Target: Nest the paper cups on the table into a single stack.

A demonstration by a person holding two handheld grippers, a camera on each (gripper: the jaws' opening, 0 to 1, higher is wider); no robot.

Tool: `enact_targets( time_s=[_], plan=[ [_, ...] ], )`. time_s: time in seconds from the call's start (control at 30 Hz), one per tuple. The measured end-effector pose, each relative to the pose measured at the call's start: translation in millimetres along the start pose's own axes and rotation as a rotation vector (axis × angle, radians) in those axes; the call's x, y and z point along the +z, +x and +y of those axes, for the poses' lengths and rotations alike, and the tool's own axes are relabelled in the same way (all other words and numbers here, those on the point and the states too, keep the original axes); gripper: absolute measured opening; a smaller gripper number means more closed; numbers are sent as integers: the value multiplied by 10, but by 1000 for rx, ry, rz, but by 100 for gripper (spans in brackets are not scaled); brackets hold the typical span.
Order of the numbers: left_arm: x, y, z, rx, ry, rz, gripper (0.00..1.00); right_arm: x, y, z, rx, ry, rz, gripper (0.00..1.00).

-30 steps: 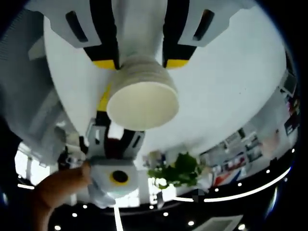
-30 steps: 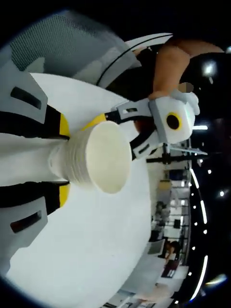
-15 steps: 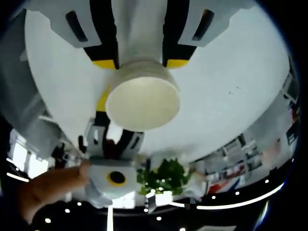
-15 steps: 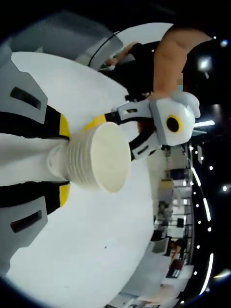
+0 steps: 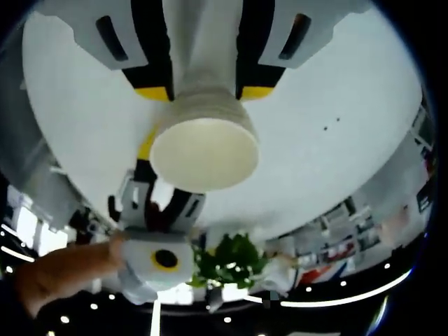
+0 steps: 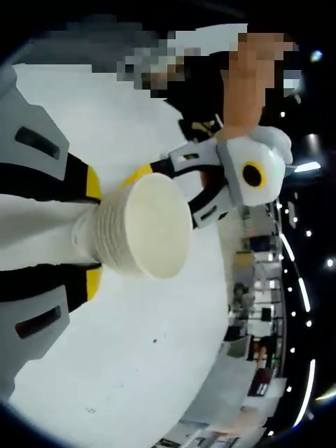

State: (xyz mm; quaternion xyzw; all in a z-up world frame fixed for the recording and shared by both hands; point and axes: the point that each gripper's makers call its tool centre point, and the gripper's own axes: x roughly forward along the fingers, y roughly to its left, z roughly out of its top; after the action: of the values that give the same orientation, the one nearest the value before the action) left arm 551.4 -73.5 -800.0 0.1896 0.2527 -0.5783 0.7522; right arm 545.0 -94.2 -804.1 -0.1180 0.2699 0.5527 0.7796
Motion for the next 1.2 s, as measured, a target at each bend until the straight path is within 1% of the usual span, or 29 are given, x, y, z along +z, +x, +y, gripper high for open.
enact_targets(
  time_s=[0.13,0.17,0.2,0.23,0.27,0.3,0.33,0.37,0.4,0.43,0.47,0.5,0.53,0.57,0.63,0.67,0.7,0.8,0.83,0.9,0.97,1.0,1.03,1.07,1.13,1.2],
  plan=[
    [-3,-7,-8,-2,10,3,35,0,0,23,-8,3,1,31],
    [-32,-18,38,35,17,23,38,-11,-8,28,-14,29,15,31],
    [-62,-31,110,80,43,43,49,-30,-25,35,-12,55,29,34],
    [-93,-43,149,109,30,56,63,-35,-34,6,-28,55,30,40],
    [-106,-46,169,125,-4,51,77,-45,-44,-7,-38,54,35,49],
    [-99,-62,183,143,-42,33,90,-65,-80,-31,-61,44,44,59],
    [-108,-114,221,172,-54,25,94,-70,-105,-39,-72,41,46,66],
    [-127,-180,259,213,-50,25,98,-75,-152,-51,-93,31,48,71],
    [-136,-234,275,236,-55,19,99,-69,-189,-50,-107,25,45,77],
    [-144,-267,243,231,-70,12,99,-46,-245,-31,-122,26,30,81],
    [-161,-318,223,247,-107,3,99,-17,-290,-35,-146,29,10,85],
    [-155,-380,177,256,-131,-21,99,12,-336,-36,-170,35,-13,89],
    [-148,-440,129,268,-137,-50,99,42,-401,-2,-190,48,-40,91],
    [-162,-483,91,279,-140,-59,99,58,-450,21,-208,60,-58,91],
    [-235,-610,15,322,-152,-62,99,59,-574,67,-261,87,-91,93],
    [-257,-660,-12,335,-160,-70,99,42,-631,120,-273,93,-104,94],
    [-280,-750,-58,358,-180,-90,99,34,-650,134,-280,96,-108,96],
    [-346,-921,-138,393,-217,-109,99,-42,-815,289,-323,118,-130,99],
    [-352,-1019,-173,419,-234,-126,99,-66,-848,333,-327,122,-132,100],
    [-346,-1156,-254,434,-251,-158,99,-111,-953,409,-357,139,-147,100],
    [-370,-1280,-294,469,-267,-168,99,-145,-1074,481,-399,153,-164,100],
    [-376,-1338,-350,474,-279,-180,99,-154,-1113,502,-415,155,-168,100],
    [-388,-1394,-417,477,-287,-183,99,-152,-1178,566,-431,165,-184,100],
    [-395,-1430,-462,485,-288,-182,99,-151,-1213,616,-432,167,-193,100],
    [-407,-1517,-556,506,-294,-190,99,-194,-1285,709,-442,167,-188,100],
    [-402,-1589,-653,513,-309,-214,99,-206,-1368,802,-461,161,-197,100]
  ],
)
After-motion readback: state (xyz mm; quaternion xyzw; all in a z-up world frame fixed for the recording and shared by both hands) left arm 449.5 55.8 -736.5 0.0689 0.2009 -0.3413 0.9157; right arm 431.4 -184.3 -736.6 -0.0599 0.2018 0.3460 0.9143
